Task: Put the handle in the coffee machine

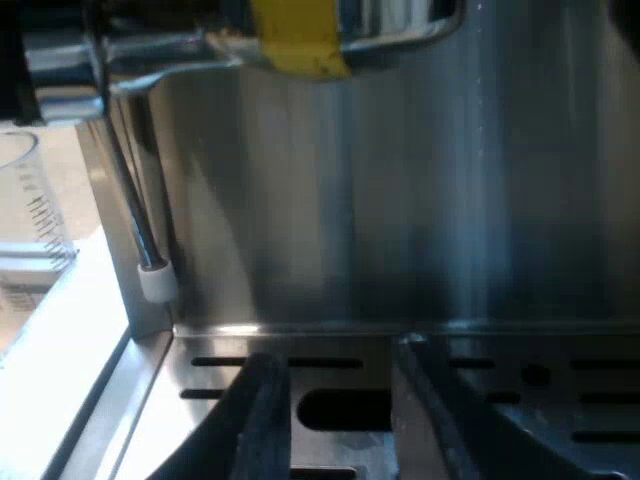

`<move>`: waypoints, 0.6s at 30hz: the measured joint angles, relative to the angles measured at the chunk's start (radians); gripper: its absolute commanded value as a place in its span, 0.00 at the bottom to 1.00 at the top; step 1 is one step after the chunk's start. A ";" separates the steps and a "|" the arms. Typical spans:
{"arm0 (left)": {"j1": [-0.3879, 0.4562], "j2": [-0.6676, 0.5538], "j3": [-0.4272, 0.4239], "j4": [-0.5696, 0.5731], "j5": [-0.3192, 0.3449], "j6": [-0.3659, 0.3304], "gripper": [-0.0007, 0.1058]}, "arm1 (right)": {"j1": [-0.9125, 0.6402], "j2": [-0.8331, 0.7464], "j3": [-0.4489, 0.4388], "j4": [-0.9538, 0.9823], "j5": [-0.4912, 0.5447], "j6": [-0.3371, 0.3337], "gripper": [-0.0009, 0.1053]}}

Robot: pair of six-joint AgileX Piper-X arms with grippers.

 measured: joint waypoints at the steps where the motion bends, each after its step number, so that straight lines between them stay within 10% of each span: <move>1: 0.000 0.000 0.000 0.000 0.000 0.000 0.01 | 0.000 0.014 0.000 -0.043 0.000 -0.019 0.27; 18: 0.000 0.000 0.000 0.000 0.000 0.000 0.01 | -0.107 0.053 -0.036 -0.194 -0.046 -0.146 0.27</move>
